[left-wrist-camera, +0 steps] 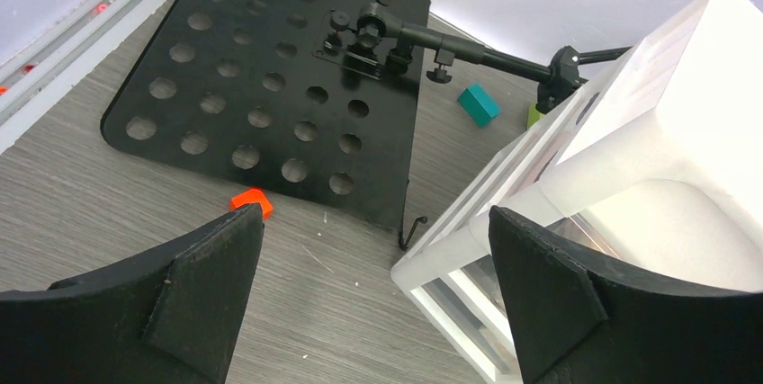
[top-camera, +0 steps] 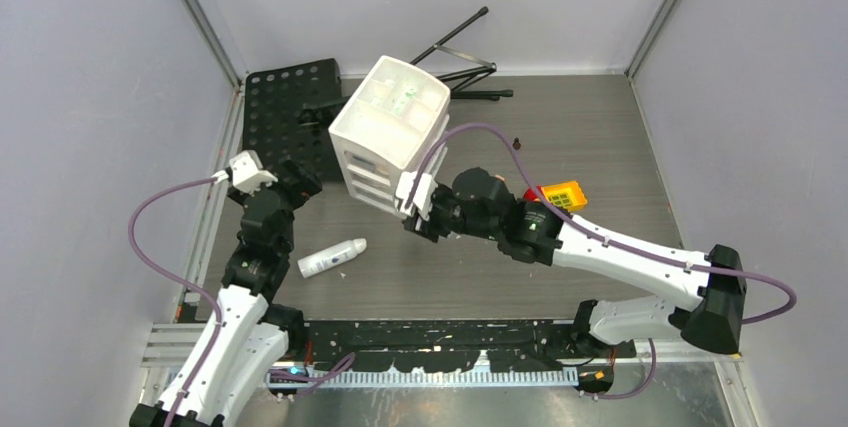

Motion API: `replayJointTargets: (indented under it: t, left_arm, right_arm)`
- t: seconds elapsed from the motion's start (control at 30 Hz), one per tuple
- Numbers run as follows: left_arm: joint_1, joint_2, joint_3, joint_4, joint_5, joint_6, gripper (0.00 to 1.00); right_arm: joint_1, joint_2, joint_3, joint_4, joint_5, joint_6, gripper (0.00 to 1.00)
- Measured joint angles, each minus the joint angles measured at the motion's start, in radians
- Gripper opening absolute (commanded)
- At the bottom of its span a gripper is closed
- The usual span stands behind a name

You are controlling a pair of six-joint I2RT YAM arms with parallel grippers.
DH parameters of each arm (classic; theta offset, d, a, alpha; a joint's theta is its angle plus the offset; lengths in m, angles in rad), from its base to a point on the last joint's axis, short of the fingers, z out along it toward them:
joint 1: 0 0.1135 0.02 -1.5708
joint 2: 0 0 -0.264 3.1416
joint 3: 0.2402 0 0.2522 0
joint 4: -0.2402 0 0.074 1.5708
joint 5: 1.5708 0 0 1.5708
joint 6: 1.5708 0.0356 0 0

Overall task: Organize the makeup
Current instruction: Pick up the makeup from the corner of the board, then place the makeup in the storage box.

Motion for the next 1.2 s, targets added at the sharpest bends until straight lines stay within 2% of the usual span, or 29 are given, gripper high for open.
replayJointTargets:
  t: [0.3, 0.57, 0.9, 1.2]
  left_arm:
    - [0.0, 0.015, 0.0, 0.001, 0.01, -0.004, 0.97]
    - [0.0, 0.029, 0.0, 0.001, 0.016, -0.006, 0.96]
    - [0.0, 0.041, 0.0, 0.001, 0.037, -0.022, 0.96]
    - [0.0, 0.042, 0.0, 0.002, 0.042, -0.023, 0.96]
  right_arm:
    - [-0.063, 0.115, 0.146, 0.351, 0.116, 0.175, 0.0]
    - [-0.209, 0.302, 0.336, 0.61, 0.218, 0.383, 0.0]
    - [-0.249, 0.503, 0.484, 0.695, 0.242, 0.458, 0.0]
    - [-0.248, 0.579, 0.522, 0.691, 0.186, 0.495, 0.0]
